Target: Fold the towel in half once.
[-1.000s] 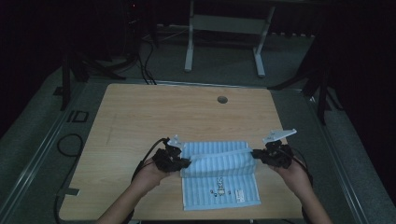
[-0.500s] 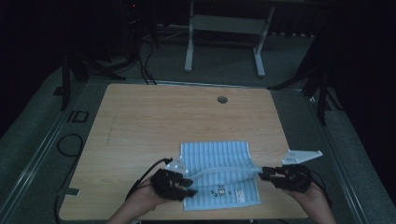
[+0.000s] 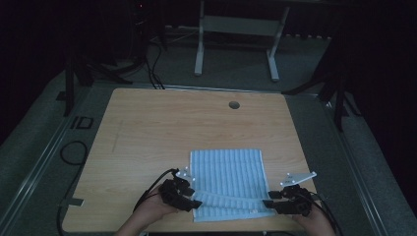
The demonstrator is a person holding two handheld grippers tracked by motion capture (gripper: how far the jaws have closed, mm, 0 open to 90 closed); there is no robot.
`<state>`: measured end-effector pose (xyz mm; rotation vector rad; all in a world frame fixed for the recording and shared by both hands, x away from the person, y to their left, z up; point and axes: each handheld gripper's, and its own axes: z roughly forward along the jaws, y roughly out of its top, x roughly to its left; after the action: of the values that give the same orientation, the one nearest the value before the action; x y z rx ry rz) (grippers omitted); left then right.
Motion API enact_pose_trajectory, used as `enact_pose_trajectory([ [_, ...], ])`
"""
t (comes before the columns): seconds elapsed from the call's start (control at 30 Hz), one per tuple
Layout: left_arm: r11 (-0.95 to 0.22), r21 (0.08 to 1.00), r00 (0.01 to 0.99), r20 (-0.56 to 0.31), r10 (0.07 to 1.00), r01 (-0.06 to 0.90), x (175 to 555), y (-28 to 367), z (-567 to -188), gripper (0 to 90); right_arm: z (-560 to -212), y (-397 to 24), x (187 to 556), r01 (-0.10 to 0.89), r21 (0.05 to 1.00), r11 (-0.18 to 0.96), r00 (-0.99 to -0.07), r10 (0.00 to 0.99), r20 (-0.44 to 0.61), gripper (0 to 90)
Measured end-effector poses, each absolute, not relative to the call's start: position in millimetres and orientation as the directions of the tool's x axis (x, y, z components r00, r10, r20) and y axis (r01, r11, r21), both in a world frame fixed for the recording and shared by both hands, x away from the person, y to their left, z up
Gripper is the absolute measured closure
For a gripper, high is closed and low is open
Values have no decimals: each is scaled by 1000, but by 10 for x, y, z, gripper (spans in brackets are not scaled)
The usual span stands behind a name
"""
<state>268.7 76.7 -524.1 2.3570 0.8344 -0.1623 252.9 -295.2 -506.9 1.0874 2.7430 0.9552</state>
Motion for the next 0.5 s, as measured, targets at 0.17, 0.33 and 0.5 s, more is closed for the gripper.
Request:
enact_pose_trajectory([
  [0.17,-628,504,801,-286,526,593,2734,659,-5326,568,-5114,-2918,2538,588,528,612,-779,605,166,863],
  [0.33,-579,587,806,-243,539,565,2683,691,-5150,864,-4983,-2965,2556,577,565,590,-777,611,155,869],
  [0.5,-583,650,855,-222,468,488,2499,715,-4907,868,-4779,-3024,2452,538,616,576,-794,592,141,868],
])
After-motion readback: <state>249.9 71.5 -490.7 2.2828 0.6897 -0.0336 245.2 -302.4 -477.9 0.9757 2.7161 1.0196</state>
